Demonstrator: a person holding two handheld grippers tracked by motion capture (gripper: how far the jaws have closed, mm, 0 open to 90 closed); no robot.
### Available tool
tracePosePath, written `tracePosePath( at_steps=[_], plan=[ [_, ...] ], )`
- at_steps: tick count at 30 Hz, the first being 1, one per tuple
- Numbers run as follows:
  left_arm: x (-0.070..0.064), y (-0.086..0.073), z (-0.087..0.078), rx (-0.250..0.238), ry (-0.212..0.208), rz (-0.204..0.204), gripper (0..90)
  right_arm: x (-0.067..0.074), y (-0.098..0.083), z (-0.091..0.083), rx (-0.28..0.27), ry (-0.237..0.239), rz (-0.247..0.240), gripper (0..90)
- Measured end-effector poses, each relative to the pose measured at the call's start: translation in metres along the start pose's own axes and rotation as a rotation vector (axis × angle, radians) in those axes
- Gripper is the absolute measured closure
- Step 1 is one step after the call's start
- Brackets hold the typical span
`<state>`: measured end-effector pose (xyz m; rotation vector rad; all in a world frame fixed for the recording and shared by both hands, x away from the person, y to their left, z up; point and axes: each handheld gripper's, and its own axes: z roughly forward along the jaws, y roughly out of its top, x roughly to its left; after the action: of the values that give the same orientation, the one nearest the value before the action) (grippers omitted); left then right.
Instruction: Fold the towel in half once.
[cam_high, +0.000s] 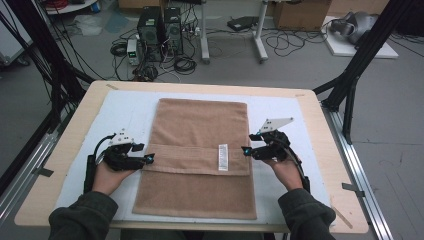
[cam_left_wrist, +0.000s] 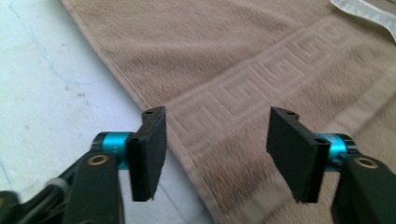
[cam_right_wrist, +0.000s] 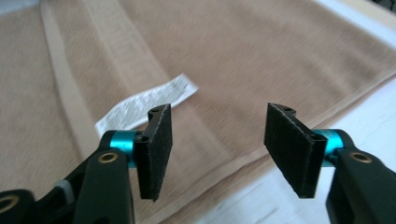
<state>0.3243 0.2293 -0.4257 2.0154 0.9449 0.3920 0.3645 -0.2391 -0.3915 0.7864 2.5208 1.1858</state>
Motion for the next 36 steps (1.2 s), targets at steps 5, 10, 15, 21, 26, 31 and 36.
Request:
tracePosePath(
  at_steps=[5, 10, 15, 21, 26, 31, 36],
  plan=[
    [-0.006, -0.009, 0.005, 0.040, -0.036, 0.027, 56.2, 0.012, -0.021, 0.010, 0.024, 0.037, -0.006, 49.9],
    [-0.006, -0.014, 0.013, 0.065, -0.056, 0.050, 65.0, 0.018, -0.030, 0.025, 0.081, 0.074, -0.012, 50.8],
    [-0.005, -0.014, 0.015, 0.054, -0.060, 0.054, 71.1, 0.019, -0.033, 0.033, 0.111, 0.089, -0.022, 60.6],
    [-0.010, -0.013, 0.016, 0.058, -0.038, 0.083, 81.3, 0.017, -0.034, 0.035, 0.091, 0.093, -0.026, 78.1],
    [-0.008, -0.011, 0.014, 0.055, -0.049, 0.055, 85.6, 0.018, -0.031, 0.034, 0.092, 0.102, -0.048, 85.3],
    [-0.007, -0.008, 0.006, 0.011, -0.049, 0.036, 85.8, 0.018, -0.027, 0.028, 0.072, 0.099, -0.044, 85.6],
    [-0.003, -0.003, -0.004, -0.036, -0.066, -0.002, 85.5, 0.016, -0.019, 0.016, 0.026, 0.104, -0.037, 85.6]
  ],
)
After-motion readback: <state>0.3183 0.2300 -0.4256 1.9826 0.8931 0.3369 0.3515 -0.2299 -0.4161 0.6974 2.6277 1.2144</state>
